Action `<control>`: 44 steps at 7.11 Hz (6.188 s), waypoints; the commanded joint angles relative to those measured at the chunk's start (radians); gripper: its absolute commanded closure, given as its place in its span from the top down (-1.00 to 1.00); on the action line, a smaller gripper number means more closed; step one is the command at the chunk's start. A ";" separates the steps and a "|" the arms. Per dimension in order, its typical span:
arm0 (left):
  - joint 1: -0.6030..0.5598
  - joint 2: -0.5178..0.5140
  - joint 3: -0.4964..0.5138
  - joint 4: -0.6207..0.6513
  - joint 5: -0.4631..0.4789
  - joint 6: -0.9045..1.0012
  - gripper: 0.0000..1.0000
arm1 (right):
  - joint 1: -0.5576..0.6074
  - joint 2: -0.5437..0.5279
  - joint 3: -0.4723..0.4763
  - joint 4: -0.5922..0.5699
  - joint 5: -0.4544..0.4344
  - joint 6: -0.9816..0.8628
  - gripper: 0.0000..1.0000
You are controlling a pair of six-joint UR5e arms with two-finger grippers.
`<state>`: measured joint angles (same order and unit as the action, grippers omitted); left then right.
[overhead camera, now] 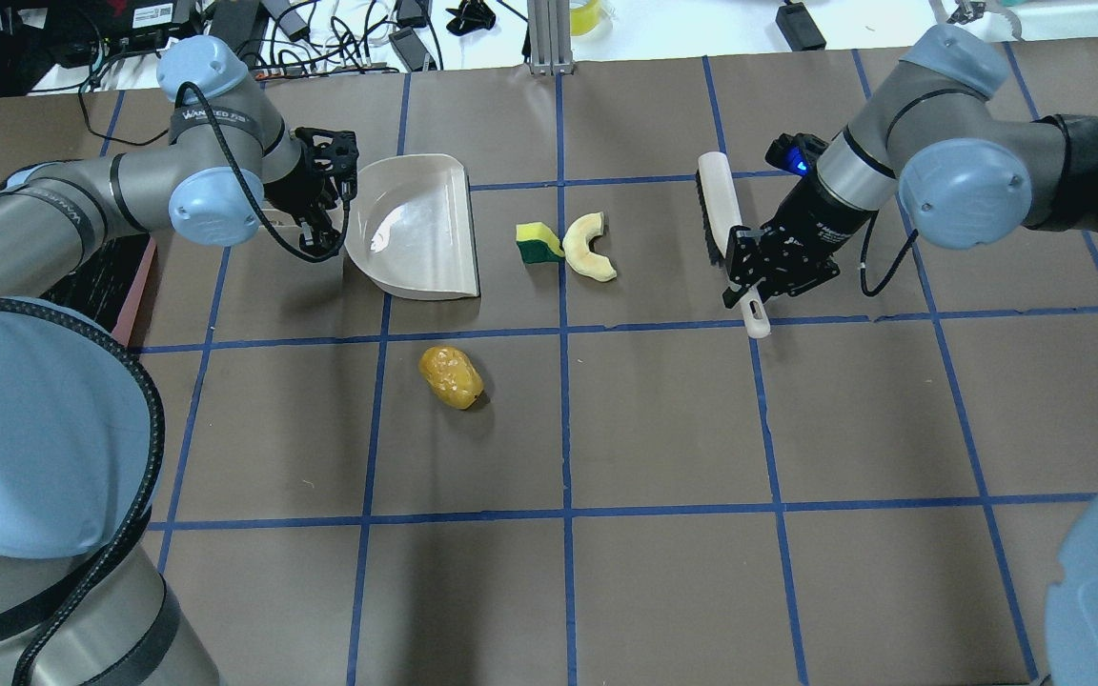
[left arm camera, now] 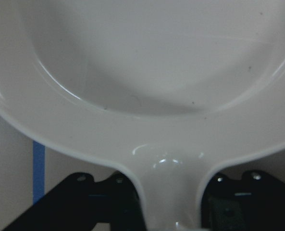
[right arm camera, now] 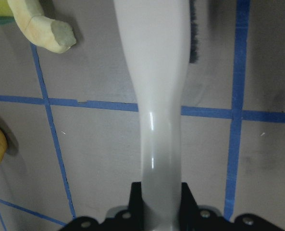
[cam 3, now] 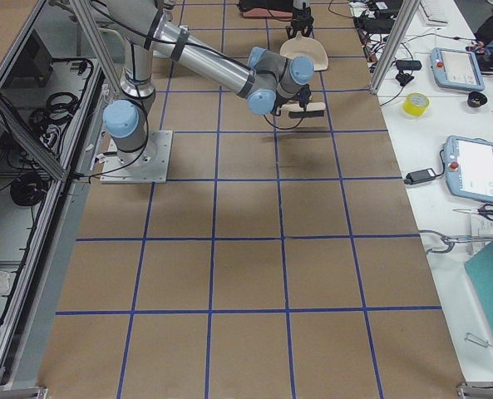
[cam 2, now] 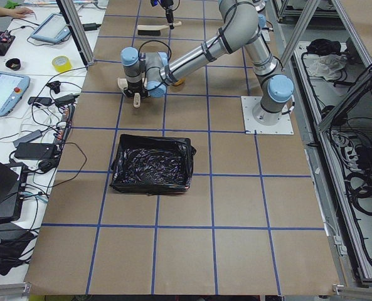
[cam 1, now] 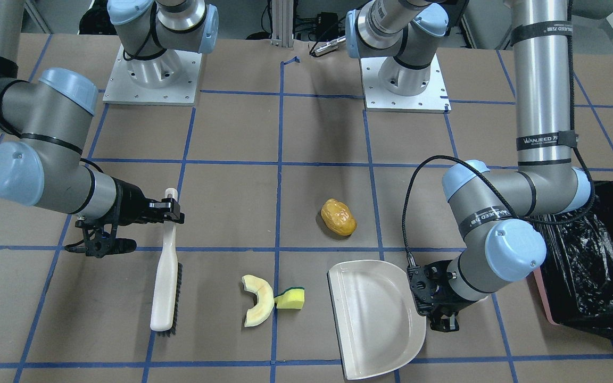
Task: Sweep and dump trash into bin
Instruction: 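Carry the brush with the right gripper toward the sponge and peel, then sweep the sponge and peel into the dustpan with the right-held brush, then move the brush behind the yellow potato while the left gripper slides the dustpan closer, then sweep the yellow potato into the dustpan with the right-held brush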
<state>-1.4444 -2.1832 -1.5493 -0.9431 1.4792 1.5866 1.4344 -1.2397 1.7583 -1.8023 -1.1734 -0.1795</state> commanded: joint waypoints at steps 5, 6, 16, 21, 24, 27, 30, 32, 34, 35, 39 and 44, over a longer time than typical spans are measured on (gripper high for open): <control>-0.010 -0.001 -0.002 -0.003 0.033 0.000 -1.00 | 0.130 0.094 -0.008 -0.127 0.012 0.246 -1.00; -0.010 0.000 -0.002 -0.003 0.033 0.000 -1.00 | 0.168 0.097 -0.010 -0.164 0.014 0.286 -1.00; -0.025 0.016 0.002 -0.006 0.032 -0.028 -1.00 | 0.546 0.298 -0.224 -0.440 0.162 0.952 -1.00; -0.030 0.028 -0.002 -0.005 0.032 -0.008 -1.00 | 0.574 0.304 -0.318 -0.410 0.141 1.049 -1.00; -0.019 0.029 -0.003 -0.003 0.039 0.089 -1.00 | 0.540 0.283 -0.321 -0.378 0.103 1.031 -1.00; 0.085 0.060 -0.035 -0.020 0.029 0.241 -1.00 | 0.448 0.166 -0.306 -0.105 0.006 0.844 -1.00; 0.125 0.173 -0.213 -0.010 0.090 0.292 -1.00 | 0.435 0.074 -0.121 -0.092 -0.003 0.793 -1.00; 0.140 0.265 -0.328 -0.005 0.092 0.294 -1.00 | 0.443 -0.060 0.062 -0.141 -0.003 0.799 -1.00; 0.167 0.319 -0.380 0.001 0.092 0.297 -1.00 | 0.489 -0.125 0.197 -0.231 -0.005 0.820 -1.00; 0.165 0.333 -0.421 0.003 0.090 0.283 -1.00 | 0.556 -0.121 0.213 -0.314 -0.003 0.904 -1.00; 0.144 0.326 -0.442 0.041 0.085 0.215 -1.00 | 0.636 -0.075 0.216 -0.442 0.011 0.864 -1.00; 0.134 0.321 -0.442 0.046 0.085 0.205 -1.00 | 0.656 0.015 0.147 -0.549 0.012 0.960 -1.00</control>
<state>-1.3098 -1.8617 -1.9911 -0.8976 1.5646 1.7920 2.0774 -1.2318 1.9373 -2.3518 -1.1638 0.7404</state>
